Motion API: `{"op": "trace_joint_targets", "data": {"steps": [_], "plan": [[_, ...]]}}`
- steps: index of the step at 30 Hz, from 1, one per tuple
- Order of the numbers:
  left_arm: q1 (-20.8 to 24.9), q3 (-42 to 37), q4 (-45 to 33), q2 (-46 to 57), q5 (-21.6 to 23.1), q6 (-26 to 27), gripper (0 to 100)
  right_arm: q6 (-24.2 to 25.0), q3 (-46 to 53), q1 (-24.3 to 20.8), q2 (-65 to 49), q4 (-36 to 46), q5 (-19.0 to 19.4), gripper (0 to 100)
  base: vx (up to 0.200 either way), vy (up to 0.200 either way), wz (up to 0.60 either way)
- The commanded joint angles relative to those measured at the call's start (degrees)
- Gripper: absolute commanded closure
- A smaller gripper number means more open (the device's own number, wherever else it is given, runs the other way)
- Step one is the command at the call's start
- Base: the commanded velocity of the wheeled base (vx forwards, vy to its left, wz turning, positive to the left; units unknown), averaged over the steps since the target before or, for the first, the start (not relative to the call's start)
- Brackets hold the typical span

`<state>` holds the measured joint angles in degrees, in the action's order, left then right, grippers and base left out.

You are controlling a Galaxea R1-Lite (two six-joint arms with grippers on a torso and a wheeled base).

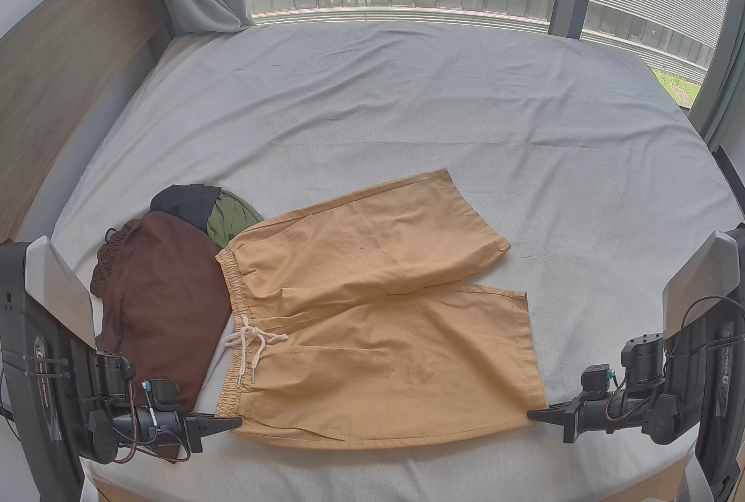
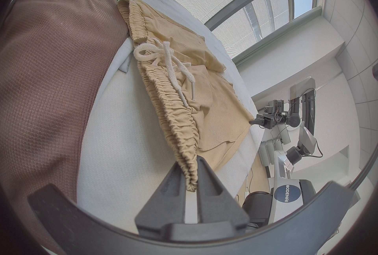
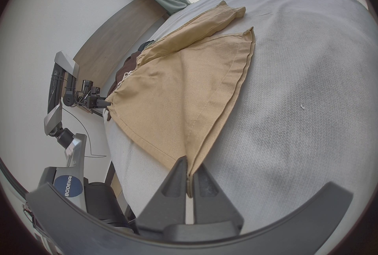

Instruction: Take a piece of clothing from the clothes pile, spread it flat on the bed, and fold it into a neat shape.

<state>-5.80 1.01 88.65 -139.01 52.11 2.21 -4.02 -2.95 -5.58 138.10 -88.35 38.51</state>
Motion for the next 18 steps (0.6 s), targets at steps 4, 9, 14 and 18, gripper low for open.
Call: {"op": "trace_joint_targets", "data": {"steps": [4, 9, 14, 18], "plan": [[0.0, -0.75, 0.38, 1.02, 0.18, -0.19, 100, 0.33, -0.92, -0.04, -1.16, -0.07, 0.16, 100, 0.0, 0.0, 0.0], [0.44, -0.22, 0.38, 4.27, 0.53, -0.8, 100, 1.91, -1.27, -0.66, -5.2, 0.02, 1.39, 100, 0.0, 0.0, 0.0], [1.41, 0.31, 0.3, 8.05, 0.53, -3.09, 100, 6.57, -1.71, -1.89, -10.57, 0.02, 1.48, 100, 0.0, 0.0, 0.0], [2.64, 0.39, 0.3, 9.63, 0.44, -3.44, 100, 8.68, -2.24, -2.68, -12.59, 0.02, 1.48, 100, 0.0, 0.0, 0.0]]}}
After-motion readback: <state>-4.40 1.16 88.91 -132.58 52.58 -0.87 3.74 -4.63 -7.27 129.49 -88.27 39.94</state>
